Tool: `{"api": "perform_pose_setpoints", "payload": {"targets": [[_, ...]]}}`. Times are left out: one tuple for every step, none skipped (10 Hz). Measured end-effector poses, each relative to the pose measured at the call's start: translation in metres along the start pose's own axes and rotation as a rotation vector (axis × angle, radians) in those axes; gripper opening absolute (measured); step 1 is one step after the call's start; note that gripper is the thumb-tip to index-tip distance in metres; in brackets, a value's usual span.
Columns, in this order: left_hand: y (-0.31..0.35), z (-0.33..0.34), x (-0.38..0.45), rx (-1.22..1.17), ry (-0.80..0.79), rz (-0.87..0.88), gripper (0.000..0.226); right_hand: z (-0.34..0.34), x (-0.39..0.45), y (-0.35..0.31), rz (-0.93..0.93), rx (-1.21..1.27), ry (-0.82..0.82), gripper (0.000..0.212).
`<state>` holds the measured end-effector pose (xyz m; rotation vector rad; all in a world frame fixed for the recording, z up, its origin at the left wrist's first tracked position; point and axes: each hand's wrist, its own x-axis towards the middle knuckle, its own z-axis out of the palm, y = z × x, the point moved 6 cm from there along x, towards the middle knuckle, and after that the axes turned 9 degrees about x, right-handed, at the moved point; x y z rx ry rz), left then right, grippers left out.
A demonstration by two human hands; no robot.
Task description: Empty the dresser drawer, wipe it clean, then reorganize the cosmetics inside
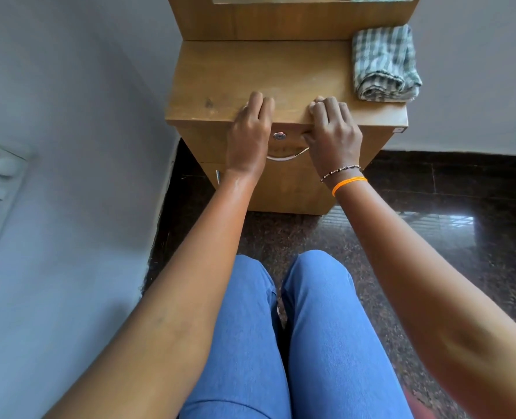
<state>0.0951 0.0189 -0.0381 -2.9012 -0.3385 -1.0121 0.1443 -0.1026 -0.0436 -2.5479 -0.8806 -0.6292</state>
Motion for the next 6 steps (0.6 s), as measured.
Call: {"api": "perform_pose_setpoints", "payload": {"targets": [[0.000, 0.003, -0.002, 0.015, 0.035, 0.015, 0.023, 0.000, -0.002, 0.002, 0.006, 0.012, 0.031, 0.039], [-0.001, 0.003, -0.001, -0.004, 0.018, -0.017, 0.026, -0.001, 0.000, 0.003, 0.018, 0.021, 0.046, 0.036], [0.000, 0.000, 0.000, -0.047, -0.027, -0.061, 0.031, -0.005, 0.001, 0.002, 0.058, 0.011, 0.064, 0.036], [0.003, -0.004, 0.000, -0.142, -0.118, -0.132, 0.032, -0.008, 0.004, 0.001, 0.143, 0.064, 0.057, 0.029], [0.003, -0.013, 0.002, -0.241, -0.221, -0.163, 0.024, -0.012, 0.008, -0.004, 0.235, 0.157, -0.097, 0.029], [0.006, -0.019, 0.009, -0.339, -0.378, -0.199, 0.020, -0.018, 0.015, -0.005, 0.270, 0.293, -0.243, 0.028]]}}
